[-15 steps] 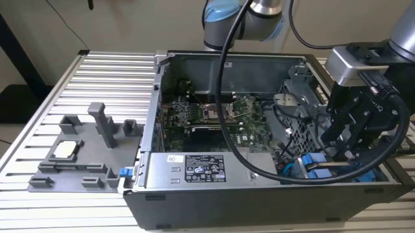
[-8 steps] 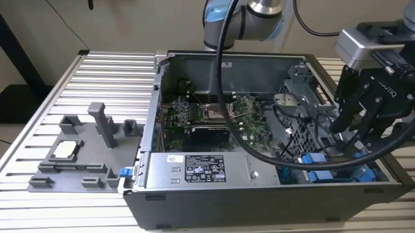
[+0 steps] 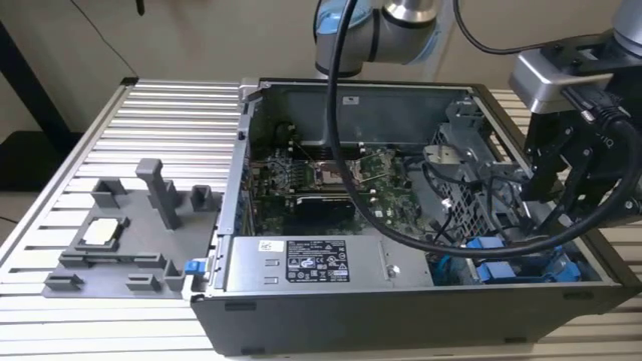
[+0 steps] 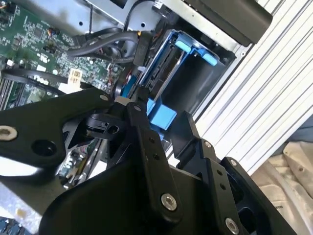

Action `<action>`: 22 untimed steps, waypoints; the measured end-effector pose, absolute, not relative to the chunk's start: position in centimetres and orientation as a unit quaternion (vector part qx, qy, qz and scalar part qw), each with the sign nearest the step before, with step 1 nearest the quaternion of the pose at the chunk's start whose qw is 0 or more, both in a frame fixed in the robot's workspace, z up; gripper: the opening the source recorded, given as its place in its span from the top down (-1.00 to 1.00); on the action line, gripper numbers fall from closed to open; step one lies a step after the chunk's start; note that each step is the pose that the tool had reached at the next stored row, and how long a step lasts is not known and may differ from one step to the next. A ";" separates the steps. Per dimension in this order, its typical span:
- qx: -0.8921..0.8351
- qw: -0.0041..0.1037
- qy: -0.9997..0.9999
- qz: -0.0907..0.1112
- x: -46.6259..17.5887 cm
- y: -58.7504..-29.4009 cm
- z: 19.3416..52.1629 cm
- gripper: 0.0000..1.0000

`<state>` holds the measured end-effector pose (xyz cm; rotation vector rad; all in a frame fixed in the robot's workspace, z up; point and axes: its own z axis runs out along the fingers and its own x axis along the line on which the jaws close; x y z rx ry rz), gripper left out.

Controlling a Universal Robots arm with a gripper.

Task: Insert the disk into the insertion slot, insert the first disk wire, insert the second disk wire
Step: 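Insert the first disk wire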

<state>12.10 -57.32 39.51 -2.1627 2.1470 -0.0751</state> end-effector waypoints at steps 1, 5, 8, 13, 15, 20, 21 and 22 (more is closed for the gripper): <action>-0.709 0.047 0.704 -0.025 12.1 -57.2 39.5 0.06; -0.708 0.051 0.703 -0.029 12.1 -56.7 39.5 0.06; -0.708 0.052 0.703 -0.029 12.1 -56.6 39.5 0.06; -0.708 0.052 0.703 -0.029 12.1 -56.6 39.5 0.06; -0.709 0.052 0.703 -0.029 12.2 -56.5 39.5 0.06; -0.709 0.052 0.702 -0.029 12.7 -56.5 39.5 0.06; -0.710 0.052 0.702 -0.029 12.8 -56.5 39.5 0.06; -0.710 0.052 0.702 -0.029 12.9 -56.5 39.5 0.06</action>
